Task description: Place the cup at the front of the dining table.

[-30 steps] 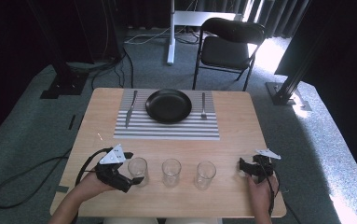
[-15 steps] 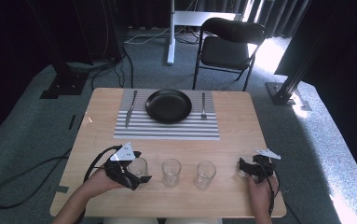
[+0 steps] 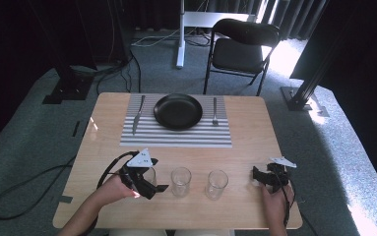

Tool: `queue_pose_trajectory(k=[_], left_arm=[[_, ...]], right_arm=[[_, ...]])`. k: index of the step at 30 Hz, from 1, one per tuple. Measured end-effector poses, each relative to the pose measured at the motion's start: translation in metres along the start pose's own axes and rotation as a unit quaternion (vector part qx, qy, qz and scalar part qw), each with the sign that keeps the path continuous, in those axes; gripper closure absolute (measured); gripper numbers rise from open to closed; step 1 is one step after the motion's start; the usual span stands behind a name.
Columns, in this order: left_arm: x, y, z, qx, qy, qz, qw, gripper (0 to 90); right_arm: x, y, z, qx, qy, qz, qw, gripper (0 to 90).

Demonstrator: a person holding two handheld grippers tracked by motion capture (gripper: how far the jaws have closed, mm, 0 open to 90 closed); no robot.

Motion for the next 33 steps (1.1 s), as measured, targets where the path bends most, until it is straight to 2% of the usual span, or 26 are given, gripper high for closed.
queue_pose_trajectory(k=[3, 9, 14, 18, 33], left_arm=[[-0.005, -0.002, 0.002, -0.003, -0.002, 0.008, 1.0000, 6.7], [-0.012, -0.004, 0.006, 0.007, -0.006, 0.008, 0.9999, 6.7], [-0.019, -0.008, 0.013, 0.007, 0.004, 0.017, 0.9998, 6.7], [-0.025, -0.009, 0.016, 0.008, 0.002, 0.017, 0.9998, 6.8], [-0.041, -0.017, 0.035, 0.025, 0.016, 0.034, 0.9990, 6.7]], right_arm=[[0.000, 0.000, 0.000, 0.000, 0.000, 0.000, 1.0000, 11.8], [0.000, 0.000, 0.000, 0.000, 0.000, 0.000, 1.0000, 11.8], [0.000, 0.000, 0.000, 0.000, 0.000, 0.000, 1.0000, 11.8], [0.000, 0.000, 0.000, 0.000, 0.000, 0.000, 1.0000, 11.8], [0.000, 0.000, 0.000, 0.000, 0.000, 0.000, 1.0000, 11.8]])
Point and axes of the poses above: each handheld gripper's, and its own axes: z roughly forward along the jaws, x roughly out of its underside, y roughly to its left, the point moved 3 cm from there along z, roughly forward along the jaws, and after that the axes turned 5 degrees about y, right-handed, at the moved point
